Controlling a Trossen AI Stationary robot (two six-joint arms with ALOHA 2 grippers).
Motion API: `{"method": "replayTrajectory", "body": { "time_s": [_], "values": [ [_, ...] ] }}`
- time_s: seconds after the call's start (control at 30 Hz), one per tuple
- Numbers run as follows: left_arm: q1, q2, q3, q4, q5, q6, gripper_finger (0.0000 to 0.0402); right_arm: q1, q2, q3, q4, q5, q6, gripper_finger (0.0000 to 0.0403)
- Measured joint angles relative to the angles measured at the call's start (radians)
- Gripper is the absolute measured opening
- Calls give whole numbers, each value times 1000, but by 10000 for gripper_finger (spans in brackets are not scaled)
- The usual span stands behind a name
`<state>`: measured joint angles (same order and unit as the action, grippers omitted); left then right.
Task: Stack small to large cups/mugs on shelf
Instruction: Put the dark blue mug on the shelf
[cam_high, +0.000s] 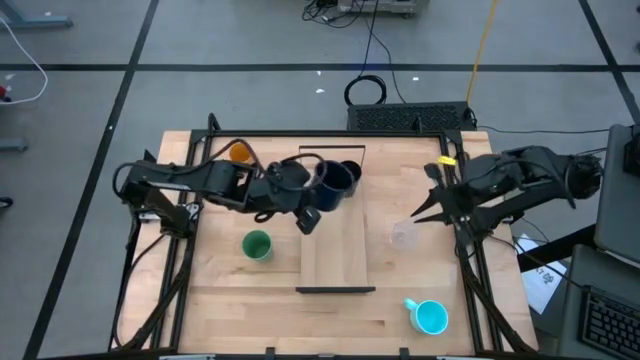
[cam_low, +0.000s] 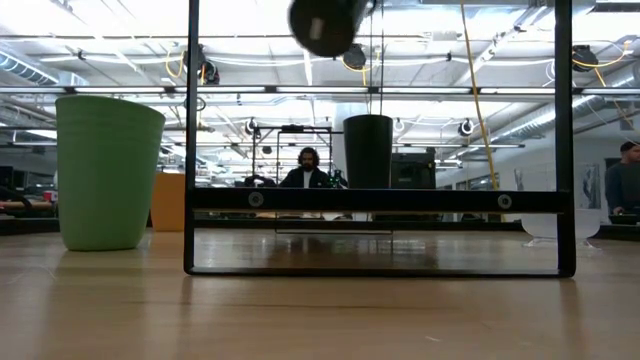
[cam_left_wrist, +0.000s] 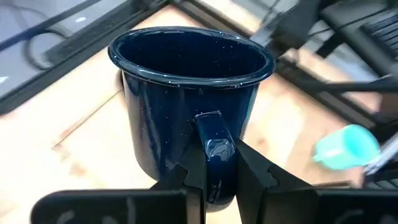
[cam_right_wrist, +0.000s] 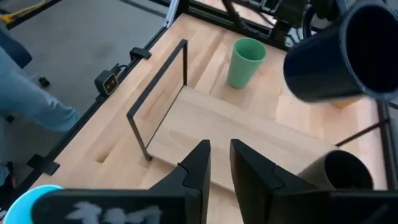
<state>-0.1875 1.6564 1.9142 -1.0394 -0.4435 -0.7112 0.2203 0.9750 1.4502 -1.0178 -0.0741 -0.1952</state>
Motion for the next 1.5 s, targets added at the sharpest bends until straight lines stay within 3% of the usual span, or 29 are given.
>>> {"method": "replayTrajectory", "body": {
  "time_s": [0.23, 0.53, 0.7, 0.83, 1.13, 1.33, 1.5],
  "values": [
    [-22, -52, -127, 31, -189, -68, 47, -33, -64, 0, -3, 88, 32, 50],
    [-84, -247, -541, 382, -421, -191, 47, -44, -128, 0, -14, 108, 106, 50],
    [-86, -284, -758, 662, -403, -134, 47, -44, -133, 0, -13, 130, 114, 50],
    [-76, -290, -860, 777, -388, -126, 47, -44, -133, 0, -13, 130, 119, 50],
    [-23, -292, -996, 922, -353, -100, 47, -44, -116, 0, -10, 160, 142, 50],
    [9, -283, -1037, 952, -394, -109, 47, -44, -111, 0, -4, 160, 158, 50],
    [31, -262, -1047, 1025, -347, -58, 47, -44, -110, 0, -4, 172, 158, 50]
  ]
}}
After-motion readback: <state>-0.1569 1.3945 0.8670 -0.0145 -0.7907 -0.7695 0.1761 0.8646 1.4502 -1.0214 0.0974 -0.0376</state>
